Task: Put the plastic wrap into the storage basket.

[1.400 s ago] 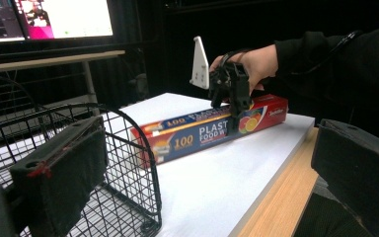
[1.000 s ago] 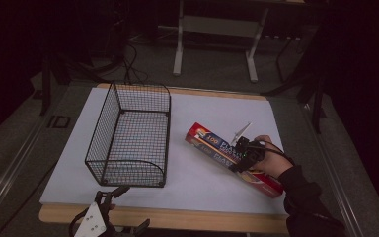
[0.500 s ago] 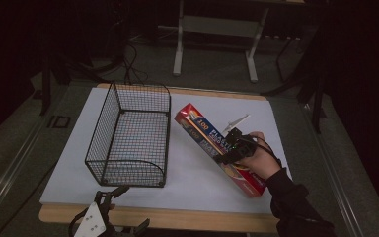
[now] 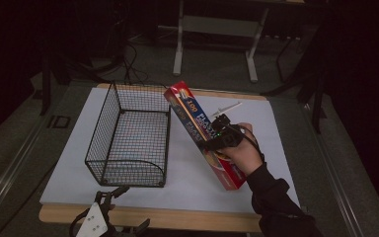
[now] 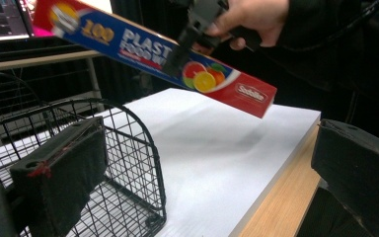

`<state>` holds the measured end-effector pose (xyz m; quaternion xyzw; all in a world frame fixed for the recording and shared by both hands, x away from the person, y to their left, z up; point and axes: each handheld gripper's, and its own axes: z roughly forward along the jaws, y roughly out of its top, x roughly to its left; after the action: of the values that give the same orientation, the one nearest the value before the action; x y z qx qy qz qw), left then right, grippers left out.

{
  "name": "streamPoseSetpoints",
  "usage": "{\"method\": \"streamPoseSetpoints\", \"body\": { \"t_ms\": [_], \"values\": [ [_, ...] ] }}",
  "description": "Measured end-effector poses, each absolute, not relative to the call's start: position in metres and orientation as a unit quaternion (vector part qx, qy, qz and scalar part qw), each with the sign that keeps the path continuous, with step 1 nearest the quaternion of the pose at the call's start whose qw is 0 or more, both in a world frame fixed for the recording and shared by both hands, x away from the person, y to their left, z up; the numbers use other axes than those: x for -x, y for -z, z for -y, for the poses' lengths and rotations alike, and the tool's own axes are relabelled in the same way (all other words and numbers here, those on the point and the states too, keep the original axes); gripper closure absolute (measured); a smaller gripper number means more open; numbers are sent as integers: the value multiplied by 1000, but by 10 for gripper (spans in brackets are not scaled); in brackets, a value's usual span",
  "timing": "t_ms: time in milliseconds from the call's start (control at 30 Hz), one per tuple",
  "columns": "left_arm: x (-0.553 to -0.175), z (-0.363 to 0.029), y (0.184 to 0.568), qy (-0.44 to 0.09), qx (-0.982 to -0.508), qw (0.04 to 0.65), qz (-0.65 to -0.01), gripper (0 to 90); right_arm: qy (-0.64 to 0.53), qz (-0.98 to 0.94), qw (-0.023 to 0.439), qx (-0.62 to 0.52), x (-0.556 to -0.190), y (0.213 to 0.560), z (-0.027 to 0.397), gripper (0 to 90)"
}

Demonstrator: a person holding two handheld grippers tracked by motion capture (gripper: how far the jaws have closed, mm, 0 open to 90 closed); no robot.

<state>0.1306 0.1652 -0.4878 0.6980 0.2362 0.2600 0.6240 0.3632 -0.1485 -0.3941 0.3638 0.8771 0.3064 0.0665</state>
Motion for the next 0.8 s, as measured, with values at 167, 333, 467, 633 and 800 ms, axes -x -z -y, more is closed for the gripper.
{"method": "streamPoseSetpoints", "body": {
  "t_ms": [167, 333, 467, 633, 800],
  "values": [
    [-131, -166, 488, -259, -701, 620, -238, 14, -309, -878, 81, -357, -362, 380, 126, 403],
    [-131, -166, 488, -260, -702, 618, -242, 14, -323, -870, 94, -361, -364, 365, 104, 403],
    [-132, -166, 489, -259, -700, 618, -246, 14, -332, -863, 103, -367, -369, 354, 88, 403],
    [-132, -167, 489, -262, -703, 611, -252, 14, -344, -852, 102, -381, -381, 342, 66, 402],
    [-132, -168, 489, -261, -701, 614, -254, 14, -355, -844, 111, -387, -389, 333, 44, 403]
  ]
}}
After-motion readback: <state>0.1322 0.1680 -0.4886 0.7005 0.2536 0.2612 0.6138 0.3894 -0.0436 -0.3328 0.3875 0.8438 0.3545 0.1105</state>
